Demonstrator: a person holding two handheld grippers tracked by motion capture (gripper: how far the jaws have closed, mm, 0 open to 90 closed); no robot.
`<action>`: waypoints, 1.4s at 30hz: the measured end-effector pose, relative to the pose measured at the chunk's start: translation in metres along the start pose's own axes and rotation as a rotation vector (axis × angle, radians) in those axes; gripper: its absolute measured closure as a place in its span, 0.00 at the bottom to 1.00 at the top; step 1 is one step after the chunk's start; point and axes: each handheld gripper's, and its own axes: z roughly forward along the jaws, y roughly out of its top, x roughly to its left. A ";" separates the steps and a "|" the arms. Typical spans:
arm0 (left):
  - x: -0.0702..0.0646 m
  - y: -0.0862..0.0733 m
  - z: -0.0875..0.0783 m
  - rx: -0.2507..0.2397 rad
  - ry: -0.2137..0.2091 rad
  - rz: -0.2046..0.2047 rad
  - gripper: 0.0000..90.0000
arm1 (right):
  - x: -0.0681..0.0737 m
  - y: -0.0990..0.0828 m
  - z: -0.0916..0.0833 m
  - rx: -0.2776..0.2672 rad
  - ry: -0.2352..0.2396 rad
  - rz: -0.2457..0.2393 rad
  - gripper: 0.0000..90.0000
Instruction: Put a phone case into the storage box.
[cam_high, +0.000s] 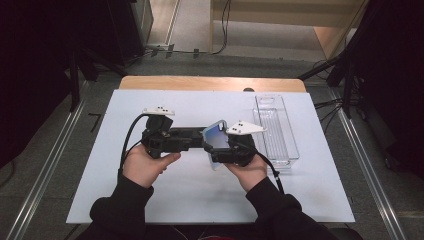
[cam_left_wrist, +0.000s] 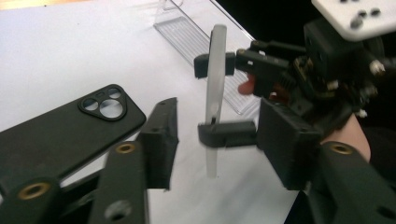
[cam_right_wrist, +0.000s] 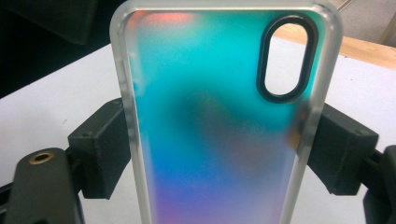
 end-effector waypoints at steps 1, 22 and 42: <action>0.001 -0.001 -0.001 0.002 0.002 0.019 0.53 | -0.003 0.001 -0.002 -0.001 0.005 0.005 0.17; 0.037 -0.051 0.006 0.049 -0.124 0.145 0.38 | -0.048 0.031 -0.046 0.006 0.267 -0.066 0.17; 0.059 -0.106 0.001 0.056 -0.078 0.159 0.34 | -0.078 0.049 -0.082 -0.018 0.239 -0.046 0.17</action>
